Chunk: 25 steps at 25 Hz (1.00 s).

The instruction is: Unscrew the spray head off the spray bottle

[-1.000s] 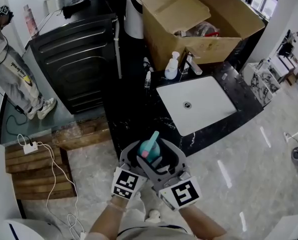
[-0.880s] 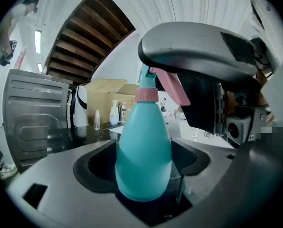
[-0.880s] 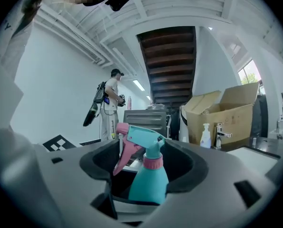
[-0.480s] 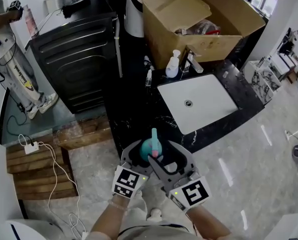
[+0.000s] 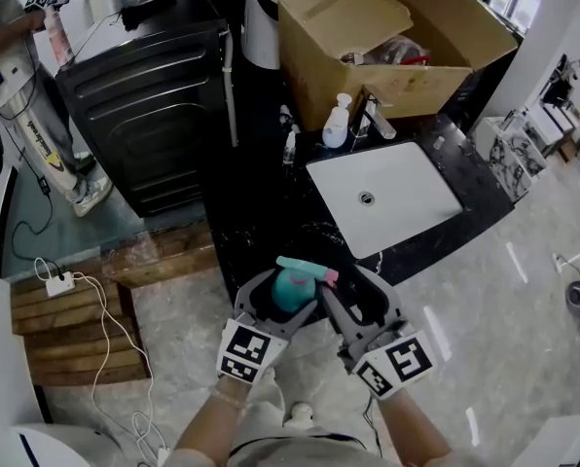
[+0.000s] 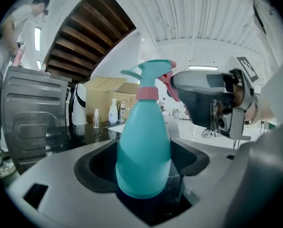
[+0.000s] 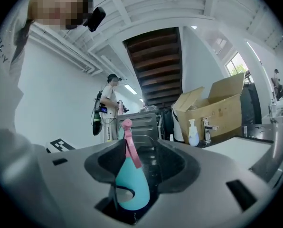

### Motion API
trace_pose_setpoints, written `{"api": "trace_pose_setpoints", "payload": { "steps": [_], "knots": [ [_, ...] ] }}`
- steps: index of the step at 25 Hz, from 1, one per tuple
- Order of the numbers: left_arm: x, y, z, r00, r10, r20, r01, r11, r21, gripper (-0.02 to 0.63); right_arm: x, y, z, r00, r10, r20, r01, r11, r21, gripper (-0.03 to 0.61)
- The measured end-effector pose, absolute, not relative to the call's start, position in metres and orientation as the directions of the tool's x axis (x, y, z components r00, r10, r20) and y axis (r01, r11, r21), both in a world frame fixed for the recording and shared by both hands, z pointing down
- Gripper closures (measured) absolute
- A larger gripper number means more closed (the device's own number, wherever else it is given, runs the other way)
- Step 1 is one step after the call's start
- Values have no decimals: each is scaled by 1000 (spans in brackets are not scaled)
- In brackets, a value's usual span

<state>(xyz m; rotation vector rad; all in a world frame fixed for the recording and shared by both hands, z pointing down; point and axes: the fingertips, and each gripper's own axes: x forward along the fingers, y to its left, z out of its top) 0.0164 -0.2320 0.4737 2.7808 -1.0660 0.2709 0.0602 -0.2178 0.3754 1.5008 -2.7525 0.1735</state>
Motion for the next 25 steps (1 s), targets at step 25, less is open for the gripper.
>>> {"api": "trace_pose_setpoints", "payload": {
  "steps": [25],
  "knots": [
    [16,-231,475,733,-642,224,-670,-739,75,261,54,-233,375,-599,-800,-50,-777,595,-206,377]
  ]
}}
